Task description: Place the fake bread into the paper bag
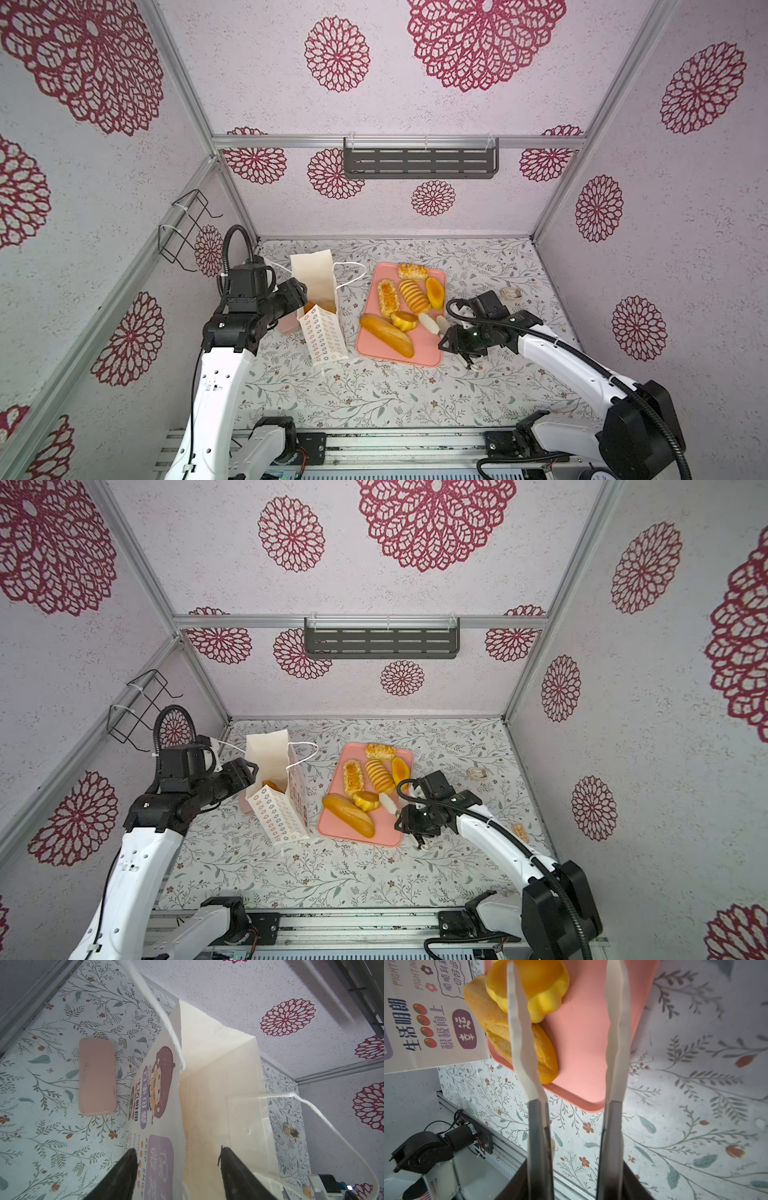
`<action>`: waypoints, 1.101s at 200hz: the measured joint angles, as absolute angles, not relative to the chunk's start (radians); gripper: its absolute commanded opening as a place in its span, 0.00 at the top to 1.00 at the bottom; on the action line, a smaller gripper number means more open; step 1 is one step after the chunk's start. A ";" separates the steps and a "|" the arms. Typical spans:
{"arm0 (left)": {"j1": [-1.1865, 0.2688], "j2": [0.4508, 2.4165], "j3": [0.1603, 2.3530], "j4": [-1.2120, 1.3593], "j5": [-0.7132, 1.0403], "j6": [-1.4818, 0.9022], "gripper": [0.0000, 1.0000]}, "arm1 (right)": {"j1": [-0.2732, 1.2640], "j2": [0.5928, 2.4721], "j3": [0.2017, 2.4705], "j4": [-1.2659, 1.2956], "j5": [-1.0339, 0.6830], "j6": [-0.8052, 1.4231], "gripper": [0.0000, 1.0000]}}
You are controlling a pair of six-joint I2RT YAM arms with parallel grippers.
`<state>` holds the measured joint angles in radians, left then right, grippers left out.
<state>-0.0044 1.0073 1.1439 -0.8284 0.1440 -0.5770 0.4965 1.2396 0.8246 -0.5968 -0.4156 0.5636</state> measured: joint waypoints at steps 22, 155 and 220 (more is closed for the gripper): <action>-0.005 1.007 1.142 -0.828 0.144 -0.577 0.31 | 0.496 1.240 0.797 -0.552 -0.450 0.604 0.44; -0.005 1.007 1.129 -0.825 0.143 -0.577 0.29 | 0.554 1.287 0.798 -0.467 -0.537 0.656 0.33; -0.005 1.007 1.113 -0.825 0.143 -0.577 0.28 | 0.616 1.362 0.862 -0.477 -0.528 0.644 0.30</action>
